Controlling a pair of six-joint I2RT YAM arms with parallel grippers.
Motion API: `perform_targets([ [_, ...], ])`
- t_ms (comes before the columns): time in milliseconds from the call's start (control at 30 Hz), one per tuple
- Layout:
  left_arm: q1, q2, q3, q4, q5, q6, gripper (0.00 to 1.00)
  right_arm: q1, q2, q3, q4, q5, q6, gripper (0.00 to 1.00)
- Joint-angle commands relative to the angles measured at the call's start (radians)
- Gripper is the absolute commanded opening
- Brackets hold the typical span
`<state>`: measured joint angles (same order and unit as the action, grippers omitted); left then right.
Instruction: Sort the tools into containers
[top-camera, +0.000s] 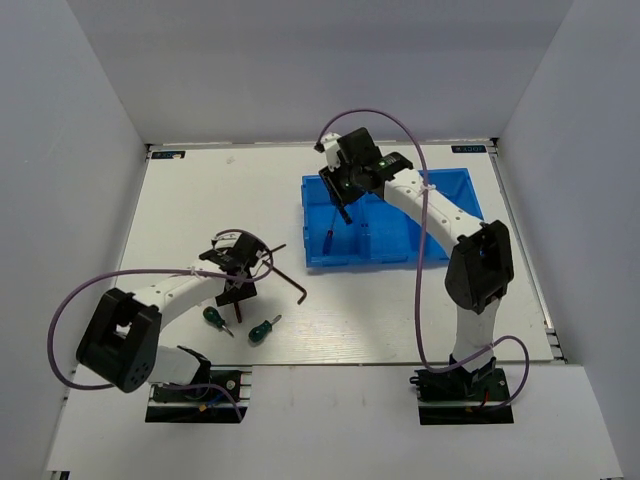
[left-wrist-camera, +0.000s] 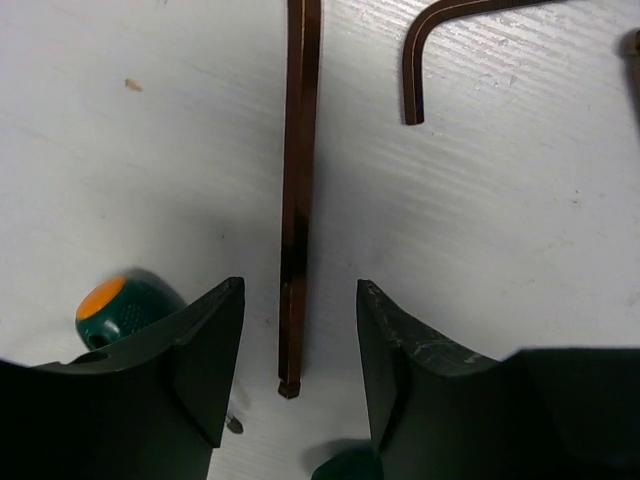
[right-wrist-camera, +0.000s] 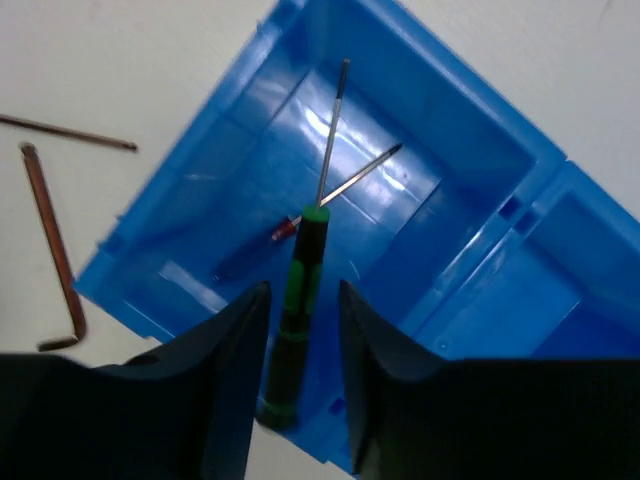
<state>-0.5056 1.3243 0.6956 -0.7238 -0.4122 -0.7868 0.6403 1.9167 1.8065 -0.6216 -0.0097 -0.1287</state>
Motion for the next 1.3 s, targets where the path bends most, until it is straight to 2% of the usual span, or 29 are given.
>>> perform_targets([
  [0,0.006,0.044,0.012,0.066,-0.037,0.038,0.59,-0.013,0.008,-0.019,-0.042,-0.076,0.017,0.43],
  [33,0.006,0.058,0.022,0.066,-0.037,0.038,0.59,-0.014,0.01,-0.022,-0.044,-0.114,0.015,0.5],
  [67,0.015,0.07,0.022,0.075,-0.046,0.049,0.59,-0.024,0.008,-0.024,-0.046,-0.133,0.017,0.63],
  [133,0.015,0.09,0.033,0.075,-0.059,0.049,0.59,-0.028,-0.007,-0.021,-0.058,-0.173,0.012,0.68],
  [300,0.044,0.13,0.044,0.106,-0.059,0.093,0.59,-0.068,-0.074,-0.041,-0.079,-0.289,0.026,0.68],
  [367,0.055,0.16,0.044,0.139,-0.059,0.106,0.56,-0.093,-0.096,-0.071,-0.076,-0.312,0.029,0.68],
  [400,0.068,0.17,0.044,0.15,-0.048,0.115,0.53,-0.102,-0.131,-0.102,-0.079,-0.318,0.037,0.68],
  [433,0.078,0.18,0.044,0.161,-0.048,0.115,0.45,-0.125,-0.143,-0.114,-0.072,-0.326,0.04,0.68],
  [500,0.088,0.2,0.031,0.187,-0.008,0.115,0.35,-0.14,-0.18,-0.168,-0.067,-0.332,0.044,0.68],
  [567,0.099,0.214,0.019,0.208,0.013,0.115,0.27,-0.174,-0.225,-0.203,-0.064,-0.338,0.052,0.68],
  [600,0.099,0.214,0.004,0.219,0.024,0.115,0.27,-0.183,-0.234,-0.216,-0.06,-0.346,0.054,0.68],
  [667,0.108,0.214,0.004,0.228,0.039,0.115,0.27,-0.218,-0.272,-0.258,-0.061,-0.351,0.058,0.68],
  [767,0.118,0.214,0.004,0.228,0.059,0.115,0.35,-0.258,-0.307,-0.295,-0.059,-0.366,0.07,0.68],
  [800,0.118,0.225,0.004,0.237,0.073,0.115,0.43,-0.263,-0.312,-0.299,-0.059,-0.368,0.072,0.68],
  [900,0.118,0.259,0.004,0.238,0.108,0.104,0.58,-0.301,-0.332,-0.314,-0.061,-0.388,0.083,0.68],
  [1000,0.118,0.259,-0.03,0.283,0.157,0.067,0.59,-0.326,-0.346,-0.322,-0.063,-0.397,0.092,0.68],
  [1067,0.118,0.259,-0.057,0.314,0.174,0.057,0.49,-0.341,-0.355,-0.326,-0.064,-0.406,0.098,0.68],
  [1100,0.118,0.259,-0.057,0.314,0.174,0.057,0.39,-0.349,-0.355,-0.329,-0.064,-0.411,0.1,0.68],
  [1267,0.118,0.25,-0.077,0.325,0.184,0.047,0.24,-0.384,-0.369,-0.338,-0.066,-0.432,0.116,0.68],
])
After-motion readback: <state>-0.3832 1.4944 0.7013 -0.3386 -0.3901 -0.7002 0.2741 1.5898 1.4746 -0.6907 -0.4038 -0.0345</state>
